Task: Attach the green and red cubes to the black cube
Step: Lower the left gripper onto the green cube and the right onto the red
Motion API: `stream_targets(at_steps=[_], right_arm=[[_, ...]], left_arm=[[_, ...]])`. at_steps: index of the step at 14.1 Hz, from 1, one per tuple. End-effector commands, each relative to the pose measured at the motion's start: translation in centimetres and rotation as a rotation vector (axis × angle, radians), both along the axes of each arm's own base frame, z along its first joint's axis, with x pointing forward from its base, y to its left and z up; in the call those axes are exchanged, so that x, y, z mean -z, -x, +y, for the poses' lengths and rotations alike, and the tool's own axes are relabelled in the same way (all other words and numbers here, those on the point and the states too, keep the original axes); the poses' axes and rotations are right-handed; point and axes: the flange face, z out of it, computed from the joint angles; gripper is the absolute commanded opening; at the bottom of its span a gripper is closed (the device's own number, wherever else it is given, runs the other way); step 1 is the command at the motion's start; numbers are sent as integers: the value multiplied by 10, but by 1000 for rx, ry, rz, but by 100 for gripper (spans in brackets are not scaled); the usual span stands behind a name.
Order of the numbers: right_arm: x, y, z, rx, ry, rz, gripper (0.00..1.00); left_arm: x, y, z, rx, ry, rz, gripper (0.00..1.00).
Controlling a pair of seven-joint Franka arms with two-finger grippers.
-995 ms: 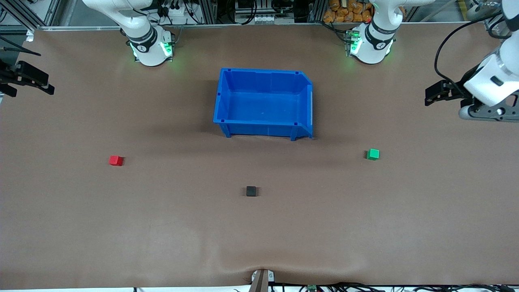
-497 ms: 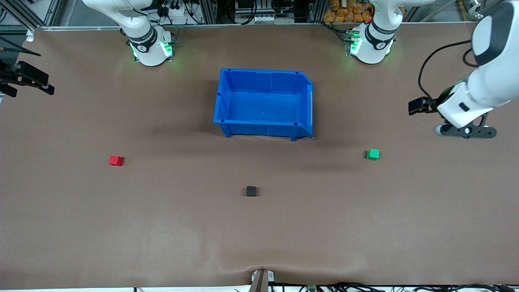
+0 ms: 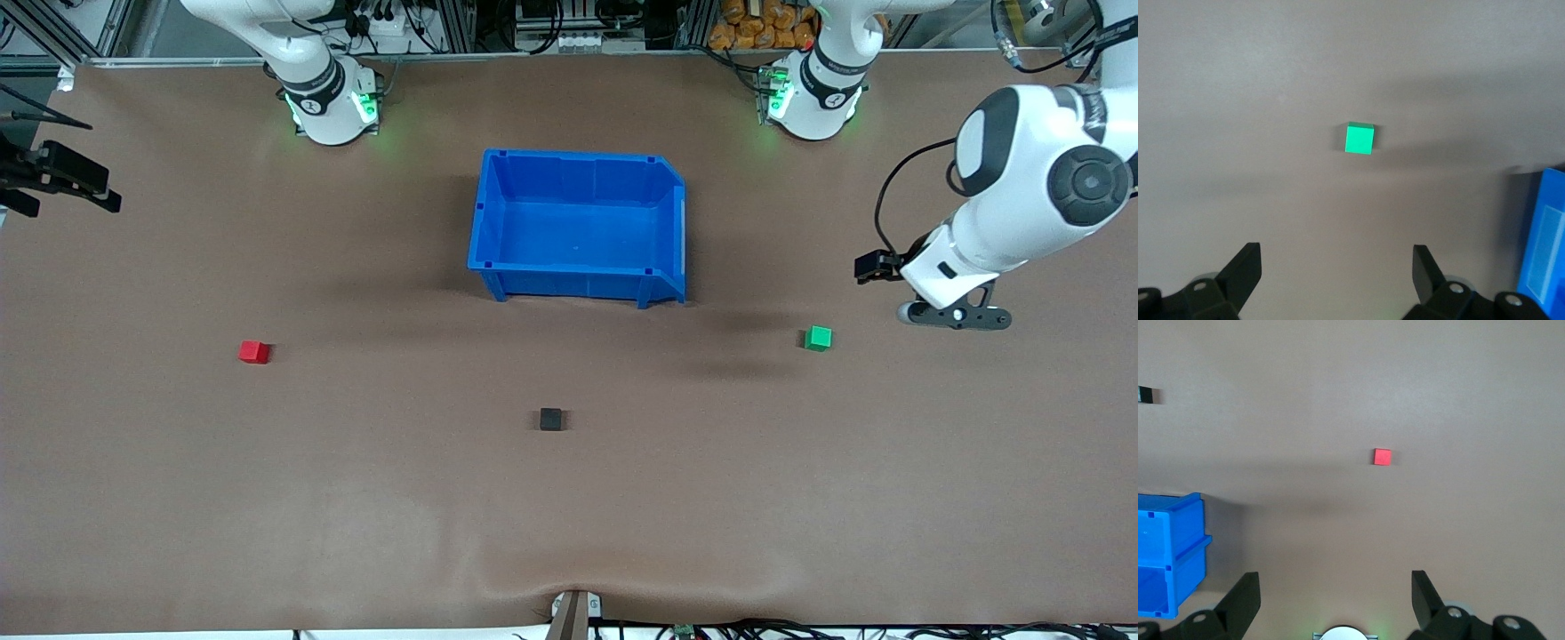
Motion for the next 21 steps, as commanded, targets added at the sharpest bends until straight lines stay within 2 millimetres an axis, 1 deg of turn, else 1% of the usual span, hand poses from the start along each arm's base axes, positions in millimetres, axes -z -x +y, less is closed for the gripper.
stream_targets(at_steps=[1,2,3,4,5,6,7,8,9,10,11,12,13,14,15,16,17,18,20,21], right_arm=[[13,-14,-9,0,17,1,100],[22,-20,-11,11,19,13,100],[26,-23,-14,18,18,10,100],[38,-31,-20,31,18,15,100],[58,-43,-28,40,20,36,100],[74,-51,-34,52,21,52,100],[101,-64,-36,58,21,84,100],[123,-73,-40,67,10,108,100],[140,-83,-49,81,7,95,100],[165,-93,-52,87,9,111,100],[196,-101,-56,90,7,152,100],[230,-106,-66,107,6,198,100],[269,-111,-69,109,7,256,100],[303,-113,-72,113,5,302,100],[330,-117,-74,114,10,314,100],[362,-120,-74,114,11,325,100],[384,-124,-75,114,13,320,100],[397,-130,-74,107,18,289,100],[413,-130,-67,95,21,290,100],[420,-125,-65,92,19,308,99]], left_arm=[[34,17,-1,-14,16,-24,100],[54,19,-1,-13,18,-32,100],[74,20,-1,-12,22,-34,100],[90,18,-2,-10,25,-37,100],[108,15,-3,-10,28,-31,100],[122,13,-3,-11,30,-31,100],[138,12,-3,-9,30,-29,100],[150,11,-4,-7,32,-26,100],[158,10,-4,-7,35,-32,100],[164,9,-5,-11,36,-33,100],[171,6,-5,-21,39,-42,100],[178,3,-6,-29,43,-60,100],[187,1,-6,-36,47,-77,100],[194,-1,-8,-35,53,-95,100],[200,-2,-9,-44,55,-105,100],[206,-1,-13,-36,54,-102,100],[211,-1,-13,-30,52,-100,100],[216,-3,-14,-21,50,-100,100],[220,-5,-15,2,48,-99,100],[222,-8,-14,12,48,-99,100]])
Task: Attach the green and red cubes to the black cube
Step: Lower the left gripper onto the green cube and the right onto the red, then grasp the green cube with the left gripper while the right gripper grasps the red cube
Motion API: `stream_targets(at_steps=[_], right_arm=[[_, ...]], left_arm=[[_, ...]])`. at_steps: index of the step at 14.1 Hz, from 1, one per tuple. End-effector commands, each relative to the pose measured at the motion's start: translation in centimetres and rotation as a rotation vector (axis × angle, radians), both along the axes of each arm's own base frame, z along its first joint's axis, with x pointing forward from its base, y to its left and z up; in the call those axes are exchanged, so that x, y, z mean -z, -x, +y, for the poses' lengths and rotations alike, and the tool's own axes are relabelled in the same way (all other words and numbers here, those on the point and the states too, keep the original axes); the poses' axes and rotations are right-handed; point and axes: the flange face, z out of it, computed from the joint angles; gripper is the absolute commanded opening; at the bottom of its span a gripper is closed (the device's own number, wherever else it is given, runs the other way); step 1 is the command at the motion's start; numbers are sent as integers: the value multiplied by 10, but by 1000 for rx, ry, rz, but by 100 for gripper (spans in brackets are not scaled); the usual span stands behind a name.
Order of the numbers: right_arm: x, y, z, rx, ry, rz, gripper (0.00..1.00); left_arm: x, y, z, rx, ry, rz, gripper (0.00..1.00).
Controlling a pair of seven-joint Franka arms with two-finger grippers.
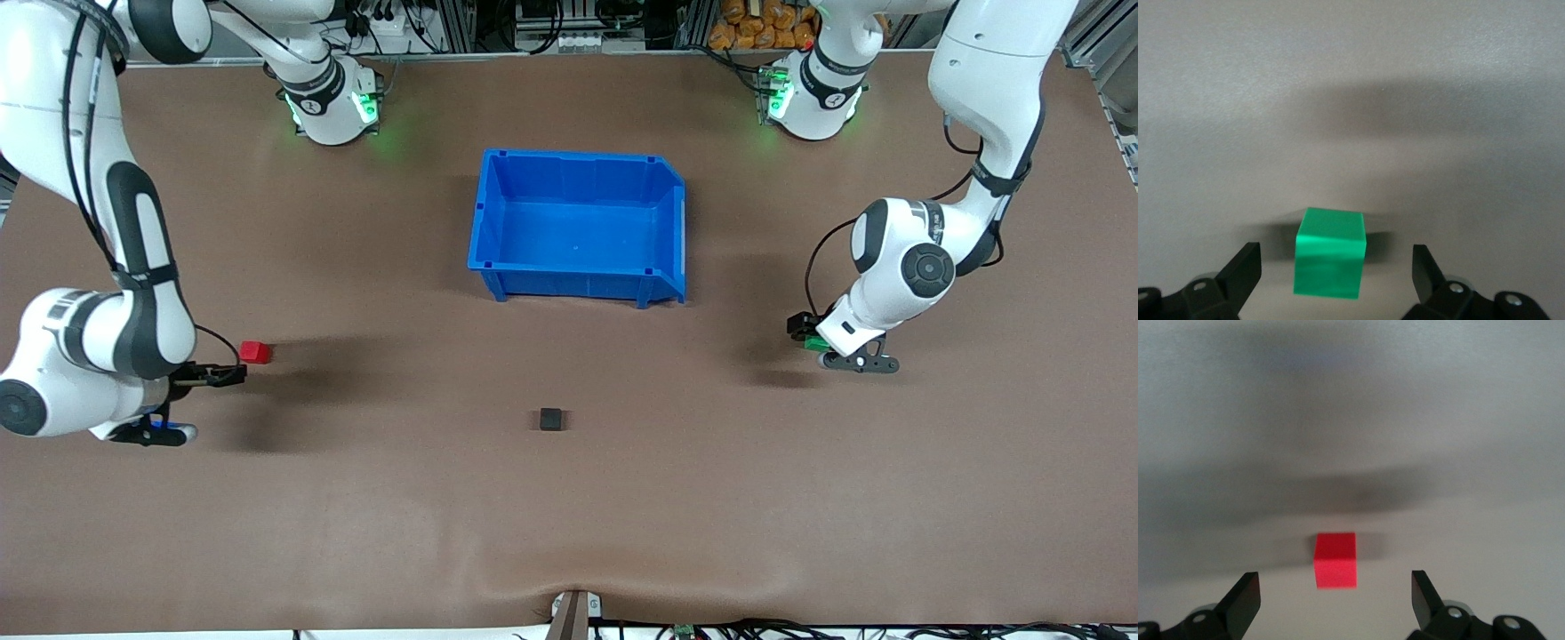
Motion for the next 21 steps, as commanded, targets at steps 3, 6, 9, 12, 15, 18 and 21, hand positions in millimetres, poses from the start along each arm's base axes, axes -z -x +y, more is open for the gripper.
stream_targets(at_steps=[3,6,9,12,15,18,21], right_arm=[[33,15,7,-7,-24,57,80],[59,23,5,-9,-33,98,64],[73,28,6,12,-48,96,14],[51,16,20,152,-89,82,0],[7,-4,65,388,-89,150,0],[-2,-13,147,685,-141,224,0],[-7,-23,237,986,-121,231,0]], left_arm=[[3,-15,-1,68,-1,-18,100],[4,-17,-3,71,-1,-21,100],[4,-15,1,64,-1,-15,74],[0,-11,3,60,-6,7,24],[-3,-10,5,49,-10,23,0],[-10,-16,3,4,-10,7,0],[-32,-34,-8,-189,-9,-20,0]])
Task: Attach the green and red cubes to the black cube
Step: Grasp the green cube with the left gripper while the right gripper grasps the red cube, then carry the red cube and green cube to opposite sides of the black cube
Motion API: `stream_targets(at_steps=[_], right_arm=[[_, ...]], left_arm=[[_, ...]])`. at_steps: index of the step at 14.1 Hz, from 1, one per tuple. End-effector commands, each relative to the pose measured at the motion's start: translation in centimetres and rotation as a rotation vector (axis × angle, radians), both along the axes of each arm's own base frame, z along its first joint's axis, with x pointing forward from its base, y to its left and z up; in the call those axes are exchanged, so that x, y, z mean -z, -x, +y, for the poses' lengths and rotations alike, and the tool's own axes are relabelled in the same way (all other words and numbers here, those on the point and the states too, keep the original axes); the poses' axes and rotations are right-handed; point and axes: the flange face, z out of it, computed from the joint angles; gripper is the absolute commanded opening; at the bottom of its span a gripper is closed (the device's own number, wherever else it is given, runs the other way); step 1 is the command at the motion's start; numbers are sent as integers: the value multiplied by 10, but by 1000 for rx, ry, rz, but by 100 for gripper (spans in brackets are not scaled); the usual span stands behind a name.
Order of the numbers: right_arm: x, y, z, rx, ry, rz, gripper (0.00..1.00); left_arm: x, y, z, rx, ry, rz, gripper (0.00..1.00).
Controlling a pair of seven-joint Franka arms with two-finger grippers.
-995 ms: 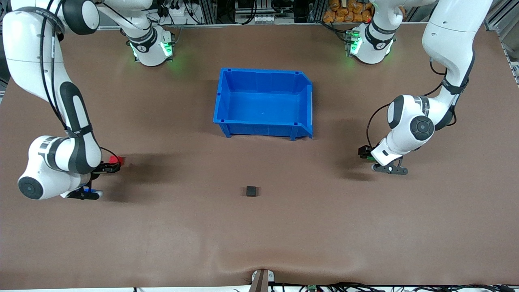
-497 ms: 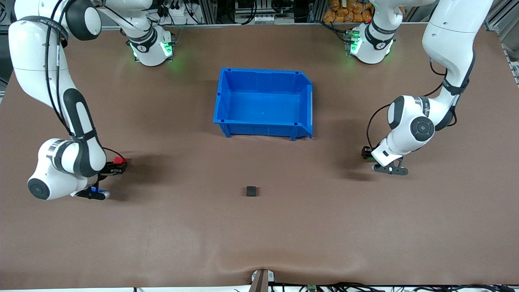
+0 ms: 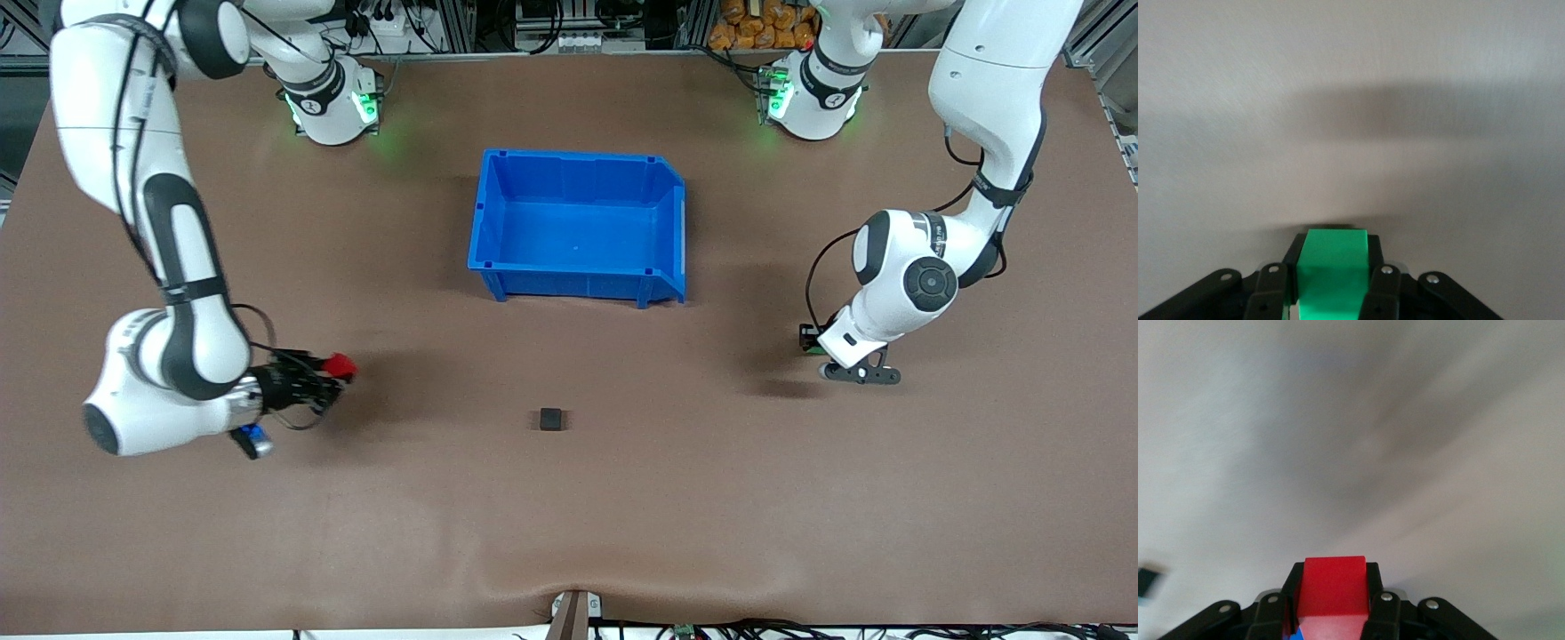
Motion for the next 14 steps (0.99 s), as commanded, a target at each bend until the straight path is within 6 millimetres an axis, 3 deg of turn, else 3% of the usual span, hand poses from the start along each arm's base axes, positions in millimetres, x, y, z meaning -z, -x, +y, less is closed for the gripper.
stream_targets(at_steps=[1,4,5,8,14], right_arm=[[-5,-6,64,268,58,50,0],[6,-7,138,487,105,-17,0],[15,-4,154,519,118,-16,0],[36,7,189,557,128,-31,0],[73,20,230,651,106,-63,0]], left_arm=[[-32,-18,-18,-186,-4,-1,0],[-58,-38,-45,-406,2,15,0],[-60,-42,-56,-497,1,19,0],[-59,-48,-96,-773,8,14,0],[-52,-53,-197,-1234,40,18,0]])
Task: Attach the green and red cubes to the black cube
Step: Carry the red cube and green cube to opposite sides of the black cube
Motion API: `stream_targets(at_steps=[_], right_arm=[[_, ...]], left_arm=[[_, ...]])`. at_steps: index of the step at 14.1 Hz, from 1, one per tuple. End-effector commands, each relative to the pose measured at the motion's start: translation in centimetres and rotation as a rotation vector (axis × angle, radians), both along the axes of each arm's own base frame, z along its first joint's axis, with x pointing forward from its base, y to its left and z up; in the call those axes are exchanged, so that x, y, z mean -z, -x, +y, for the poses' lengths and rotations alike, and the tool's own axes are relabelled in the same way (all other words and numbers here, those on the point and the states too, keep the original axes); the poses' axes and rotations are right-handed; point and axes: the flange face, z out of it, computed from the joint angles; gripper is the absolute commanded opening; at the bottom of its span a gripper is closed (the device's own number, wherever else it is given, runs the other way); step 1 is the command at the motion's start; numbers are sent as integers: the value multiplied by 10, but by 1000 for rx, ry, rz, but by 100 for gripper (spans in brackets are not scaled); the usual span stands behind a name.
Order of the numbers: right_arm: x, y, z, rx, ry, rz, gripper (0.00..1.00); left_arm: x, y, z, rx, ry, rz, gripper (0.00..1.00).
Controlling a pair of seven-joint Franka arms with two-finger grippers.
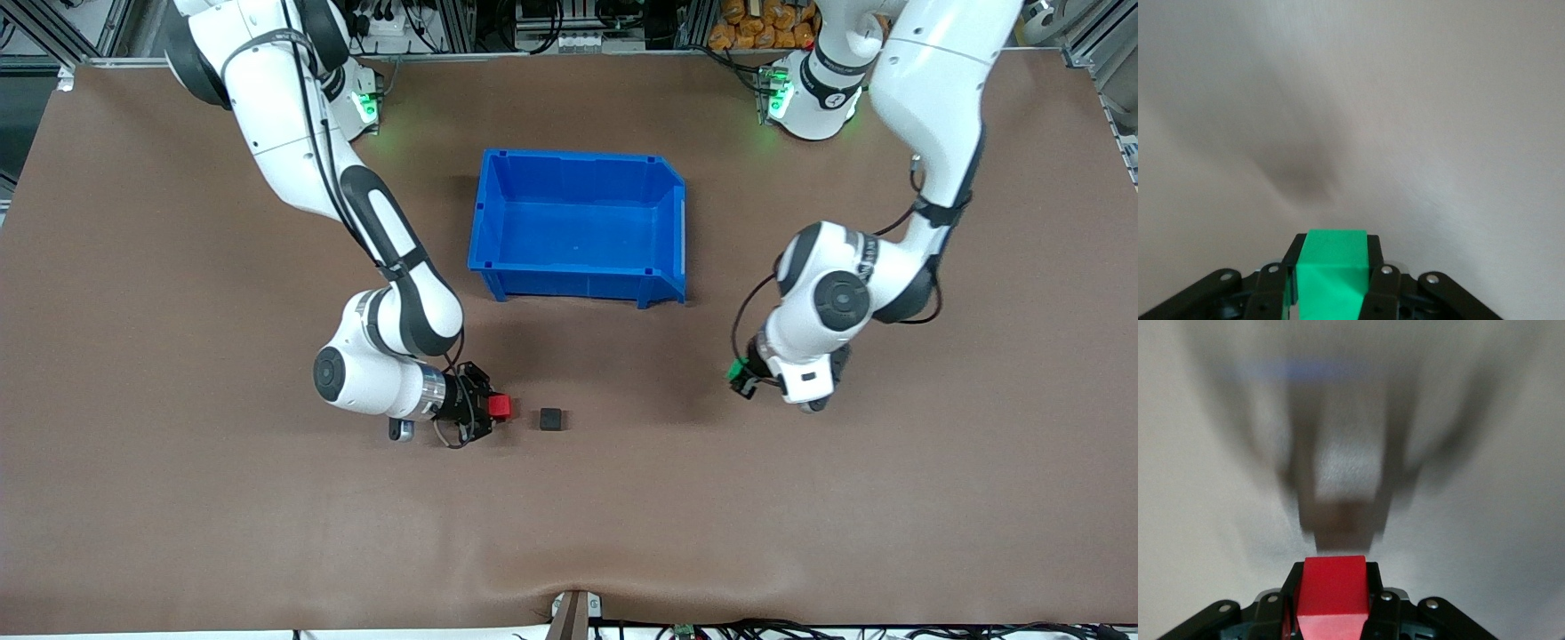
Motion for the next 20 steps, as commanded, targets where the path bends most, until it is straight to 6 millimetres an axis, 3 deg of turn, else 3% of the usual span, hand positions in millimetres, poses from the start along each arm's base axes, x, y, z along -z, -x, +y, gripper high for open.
stream_targets(at_steps=[1,3,6,10,12,14,16,20], right_arm=[[15,3,19,56,6,-24,0],[13,1,31,78,0,-29,0],[15,-2,43,101,-8,-27,0],[17,-4,41,118,-5,-47,0],[20,-6,40,132,1,-68,13],[21,-6,40,138,3,-76,38],[26,0,49,127,8,-74,100],[23,-2,46,142,9,-73,100]], left_arm=[[-1,-13,-37,-204,16,-3,0],[6,-14,-75,-351,34,-1,0],[13,-14,-114,-427,57,-4,0],[12,-36,-142,-550,116,-30,0],[15,-38,-152,-579,127,-35,0],[19,-43,-162,-607,148,-43,0],[26,-43,-179,-620,176,-58,0],[36,-36,-201,-599,231,-94,0]])
